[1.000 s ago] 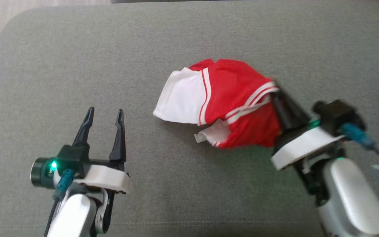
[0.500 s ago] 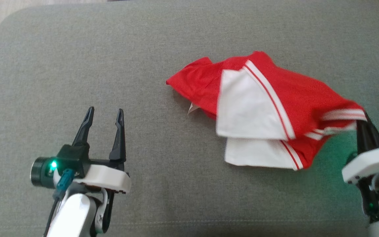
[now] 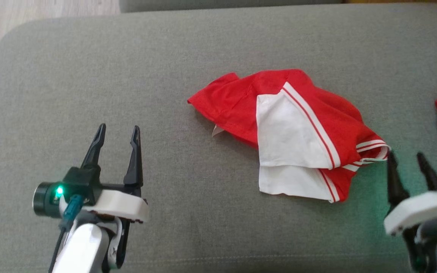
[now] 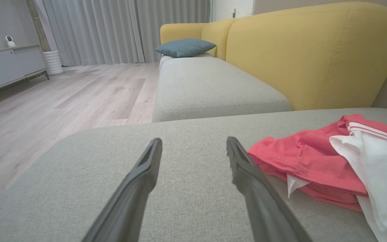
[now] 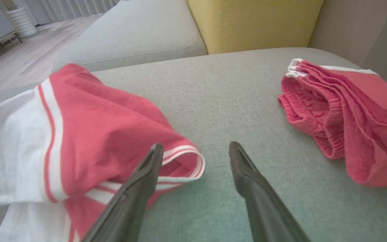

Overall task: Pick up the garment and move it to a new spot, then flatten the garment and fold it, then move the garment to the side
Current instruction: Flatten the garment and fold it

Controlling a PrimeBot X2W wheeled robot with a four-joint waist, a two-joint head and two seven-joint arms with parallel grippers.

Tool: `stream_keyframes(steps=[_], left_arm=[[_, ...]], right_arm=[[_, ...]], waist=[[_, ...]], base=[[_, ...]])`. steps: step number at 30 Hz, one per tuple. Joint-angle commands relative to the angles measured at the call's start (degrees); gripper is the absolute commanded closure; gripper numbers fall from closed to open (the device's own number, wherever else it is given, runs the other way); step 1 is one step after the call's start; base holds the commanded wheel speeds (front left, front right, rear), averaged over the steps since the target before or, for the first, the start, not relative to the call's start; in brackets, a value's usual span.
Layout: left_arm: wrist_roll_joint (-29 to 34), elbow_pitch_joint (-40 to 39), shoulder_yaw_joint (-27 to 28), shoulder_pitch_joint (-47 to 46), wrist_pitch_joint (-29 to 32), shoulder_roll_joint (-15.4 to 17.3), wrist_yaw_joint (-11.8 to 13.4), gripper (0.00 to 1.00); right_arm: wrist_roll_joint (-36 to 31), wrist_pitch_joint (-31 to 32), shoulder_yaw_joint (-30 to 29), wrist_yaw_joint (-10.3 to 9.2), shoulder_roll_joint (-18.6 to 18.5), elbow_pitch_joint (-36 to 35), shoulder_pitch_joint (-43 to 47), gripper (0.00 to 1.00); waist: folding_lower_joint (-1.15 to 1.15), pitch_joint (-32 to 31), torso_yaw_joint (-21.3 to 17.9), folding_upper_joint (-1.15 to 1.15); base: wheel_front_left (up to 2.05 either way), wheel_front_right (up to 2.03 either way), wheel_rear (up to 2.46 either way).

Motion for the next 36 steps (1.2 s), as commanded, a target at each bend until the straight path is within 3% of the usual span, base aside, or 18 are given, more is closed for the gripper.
stream_keyframes(steps=[1,13,36], left_arm=[[-0.2,-1.8,2.3,-1.6,-0.7,1.3,0.2,0.0],[-0.7,-2.3,2.3,1.3,-0.1,2.2,1.1,0.0],[-0.8,-3.8,1.2,3.1,1.3,3.3,2.1,0.0]], right_arm=[[-0.8,-0.7,2.0,0.22,-0.2,-3.4,0.6,0.0],[-2.1,-3.8,10.9,0.22,0.7,-15.5,3.8,0.0],[-2.3,-3.1,12.8,0.22,1.3,-17.1,4.5,0.0]], waist=[[0.0,-0.6,-0.3,0.0],[0.0,-3.8,-1.1,0.0],[0.0,-5.3,-0.4,0.0]], base=[[0.0,0.0,0.0],[0.0,0.0,0.0],[0.0,0.0,0.0]])
